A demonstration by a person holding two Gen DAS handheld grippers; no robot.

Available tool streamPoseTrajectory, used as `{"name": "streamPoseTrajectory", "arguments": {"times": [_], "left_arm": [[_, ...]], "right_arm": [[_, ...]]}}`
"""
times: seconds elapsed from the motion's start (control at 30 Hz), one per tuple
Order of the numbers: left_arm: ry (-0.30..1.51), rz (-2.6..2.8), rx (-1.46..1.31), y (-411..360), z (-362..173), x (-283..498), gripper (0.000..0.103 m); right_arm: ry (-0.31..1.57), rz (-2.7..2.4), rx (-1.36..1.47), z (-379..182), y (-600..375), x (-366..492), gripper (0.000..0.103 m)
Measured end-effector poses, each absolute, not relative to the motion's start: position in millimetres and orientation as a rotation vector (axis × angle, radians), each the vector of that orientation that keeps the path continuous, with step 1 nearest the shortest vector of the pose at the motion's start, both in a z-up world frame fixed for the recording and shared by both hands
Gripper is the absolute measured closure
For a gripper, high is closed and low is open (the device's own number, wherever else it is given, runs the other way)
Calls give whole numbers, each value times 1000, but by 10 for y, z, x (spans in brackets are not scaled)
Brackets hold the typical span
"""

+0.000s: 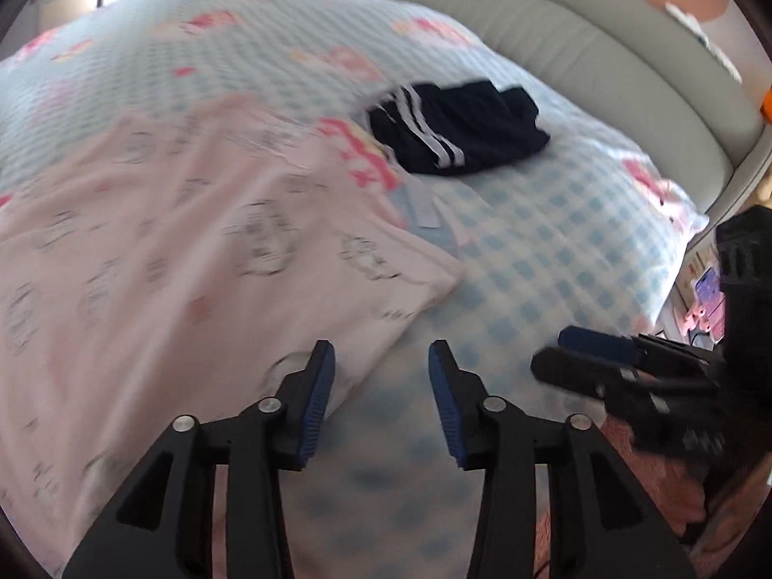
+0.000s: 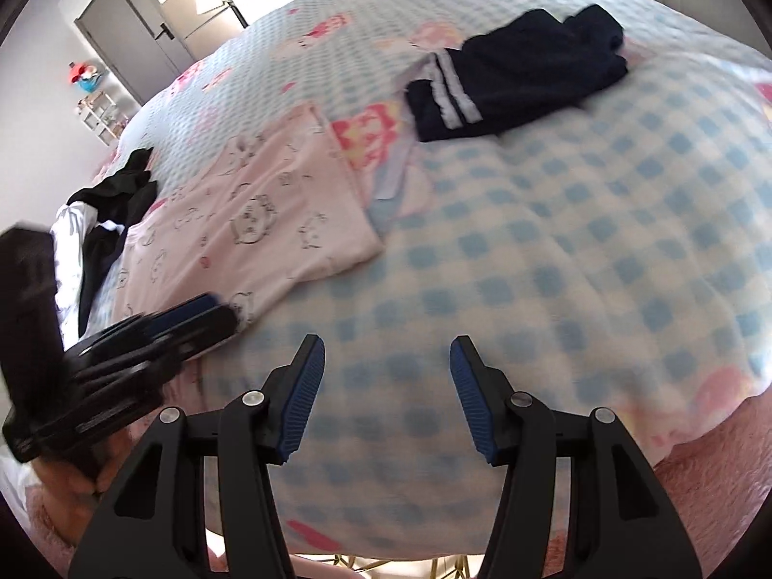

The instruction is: Fold clothes

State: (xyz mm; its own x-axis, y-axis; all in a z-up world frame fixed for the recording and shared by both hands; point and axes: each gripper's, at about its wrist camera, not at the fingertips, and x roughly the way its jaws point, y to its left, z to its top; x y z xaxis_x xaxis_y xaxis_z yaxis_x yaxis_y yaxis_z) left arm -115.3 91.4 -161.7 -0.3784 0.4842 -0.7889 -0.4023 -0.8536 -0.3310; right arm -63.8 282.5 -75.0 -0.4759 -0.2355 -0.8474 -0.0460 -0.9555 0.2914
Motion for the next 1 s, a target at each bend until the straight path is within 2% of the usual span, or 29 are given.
{"name": "streamPoseTrajectory", "arguments": {"times": [0.1,0.17,0.33,0.53,0.77,0.9,1.0], "left_arm": [[-76,2232,-1327,1091,-1708,-1218,59],[-43,2279,-1349,1140,-1778,-1267,101],[-291,2413,-1212,495,-1342,-1154,101],[-611,2656,-1052,-994,-729,-1067,101],[-755,2797,-1161,-2172,-1044,-1220,101],[-778,2789,-1235,-2469,-1315,-1370,101],[-726,2740,-1276,-2501,-1495,-1532,101]], "right_arm": [[-440,-2553,1576,-828,2856,-676,47],[-430,-2540,1601,-885,2835,-727,47],[-354,-2507,1605,-858,2715,-916,45],[-240,-2449,1552,-733,2318,-1287,45],[-88,-2352,1476,-702,1494,-1869,46],[-1,-2354,1442,-698,1119,-2227,46],[84,-2362,1417,-684,900,-2513,46]]}}
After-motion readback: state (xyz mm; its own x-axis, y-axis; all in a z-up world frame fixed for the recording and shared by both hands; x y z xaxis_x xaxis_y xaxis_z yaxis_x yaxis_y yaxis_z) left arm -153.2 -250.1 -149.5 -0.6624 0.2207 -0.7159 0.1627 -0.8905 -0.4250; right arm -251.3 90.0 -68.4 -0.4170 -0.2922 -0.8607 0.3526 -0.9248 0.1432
